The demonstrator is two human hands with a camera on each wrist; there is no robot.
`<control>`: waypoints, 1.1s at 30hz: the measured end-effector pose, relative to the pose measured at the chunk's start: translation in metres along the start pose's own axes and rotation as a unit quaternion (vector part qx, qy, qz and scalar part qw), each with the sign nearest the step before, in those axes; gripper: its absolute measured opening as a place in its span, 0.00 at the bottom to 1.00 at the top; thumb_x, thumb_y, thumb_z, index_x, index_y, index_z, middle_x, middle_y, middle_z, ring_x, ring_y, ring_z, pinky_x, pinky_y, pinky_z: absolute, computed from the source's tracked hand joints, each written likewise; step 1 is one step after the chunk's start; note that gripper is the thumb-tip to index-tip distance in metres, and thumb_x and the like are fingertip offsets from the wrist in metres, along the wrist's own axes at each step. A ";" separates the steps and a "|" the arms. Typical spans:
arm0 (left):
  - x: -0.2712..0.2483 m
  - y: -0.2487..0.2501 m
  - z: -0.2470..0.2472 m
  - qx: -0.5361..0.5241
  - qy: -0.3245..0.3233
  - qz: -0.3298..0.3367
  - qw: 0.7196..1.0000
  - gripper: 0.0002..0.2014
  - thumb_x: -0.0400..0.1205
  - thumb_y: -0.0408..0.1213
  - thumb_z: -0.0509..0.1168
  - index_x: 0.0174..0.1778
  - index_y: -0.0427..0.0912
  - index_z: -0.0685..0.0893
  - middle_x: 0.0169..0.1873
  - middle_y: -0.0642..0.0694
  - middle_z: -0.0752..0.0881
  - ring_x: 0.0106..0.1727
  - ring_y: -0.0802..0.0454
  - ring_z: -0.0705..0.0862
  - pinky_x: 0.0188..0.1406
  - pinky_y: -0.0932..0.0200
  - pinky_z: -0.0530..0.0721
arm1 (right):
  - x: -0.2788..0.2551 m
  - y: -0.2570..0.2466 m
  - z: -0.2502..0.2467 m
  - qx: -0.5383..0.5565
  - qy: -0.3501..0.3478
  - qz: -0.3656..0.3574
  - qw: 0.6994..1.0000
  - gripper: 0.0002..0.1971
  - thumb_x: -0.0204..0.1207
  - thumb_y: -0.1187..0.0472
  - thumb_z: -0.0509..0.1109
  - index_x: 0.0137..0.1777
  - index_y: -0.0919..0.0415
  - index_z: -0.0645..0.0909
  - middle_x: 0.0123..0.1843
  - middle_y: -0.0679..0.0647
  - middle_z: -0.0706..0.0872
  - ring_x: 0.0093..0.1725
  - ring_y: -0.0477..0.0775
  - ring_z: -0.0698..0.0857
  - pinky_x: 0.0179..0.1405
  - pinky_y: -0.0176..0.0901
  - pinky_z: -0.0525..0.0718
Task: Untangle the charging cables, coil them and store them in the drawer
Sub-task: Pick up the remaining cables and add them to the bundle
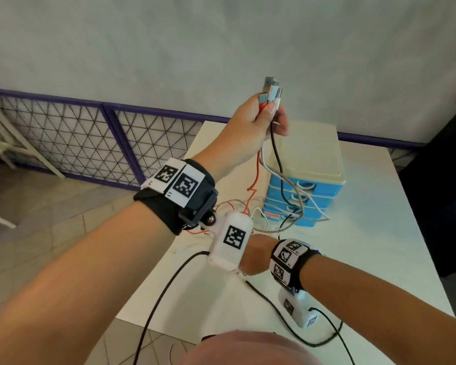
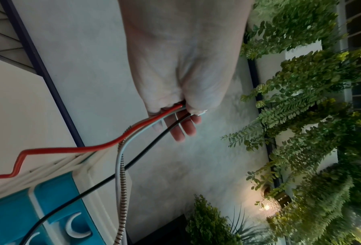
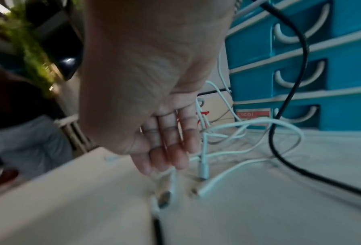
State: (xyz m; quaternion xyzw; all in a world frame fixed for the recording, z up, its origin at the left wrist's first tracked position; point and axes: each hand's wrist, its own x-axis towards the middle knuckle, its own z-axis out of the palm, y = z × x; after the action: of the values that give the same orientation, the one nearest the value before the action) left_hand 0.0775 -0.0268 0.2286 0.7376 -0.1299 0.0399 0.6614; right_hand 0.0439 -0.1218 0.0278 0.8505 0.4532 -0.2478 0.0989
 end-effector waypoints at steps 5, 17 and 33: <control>-0.011 -0.001 -0.011 0.026 0.024 0.004 0.999 0.12 0.89 0.39 0.49 0.55 0.39 0.77 0.43 0.49 0.86 0.47 0.54 0.89 0.56 0.59 0.86 | -0.005 0.015 0.028 -0.009 -0.034 -0.001 0.999 0.23 0.82 0.63 0.58 0.76 0.46 0.70 0.60 0.59 0.83 0.57 0.66 0.84 0.54 0.52 0.82; -0.017 -0.002 -0.018 0.036 0.031 -0.002 0.999 0.13 0.89 0.39 0.49 0.58 0.36 0.77 0.44 0.46 0.86 0.47 0.55 0.88 0.52 0.64 0.86 | -0.016 0.012 0.052 0.050 0.056 -0.022 0.997 0.15 0.83 0.68 0.58 0.68 0.60 0.75 0.64 0.65 0.75 0.56 0.67 0.80 0.45 0.56 0.77; 0.006 -0.005 0.041 0.036 -0.022 -0.010 0.999 0.14 0.89 0.39 0.51 0.54 0.33 0.77 0.44 0.39 0.86 0.45 0.45 0.87 0.53 0.47 0.89 | -0.125 0.034 -0.089 0.427 0.642 0.070 0.633 0.08 0.84 0.64 0.62 0.53 0.48 0.76 0.37 0.43 0.81 0.37 0.44 0.82 0.36 0.46 0.85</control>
State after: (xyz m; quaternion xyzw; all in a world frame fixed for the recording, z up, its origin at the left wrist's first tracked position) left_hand 0.0797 -0.0671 0.2197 0.7628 -0.1356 0.0223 0.6318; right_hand 0.0428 -0.1963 0.1662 0.7717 0.1849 0.2027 -0.5738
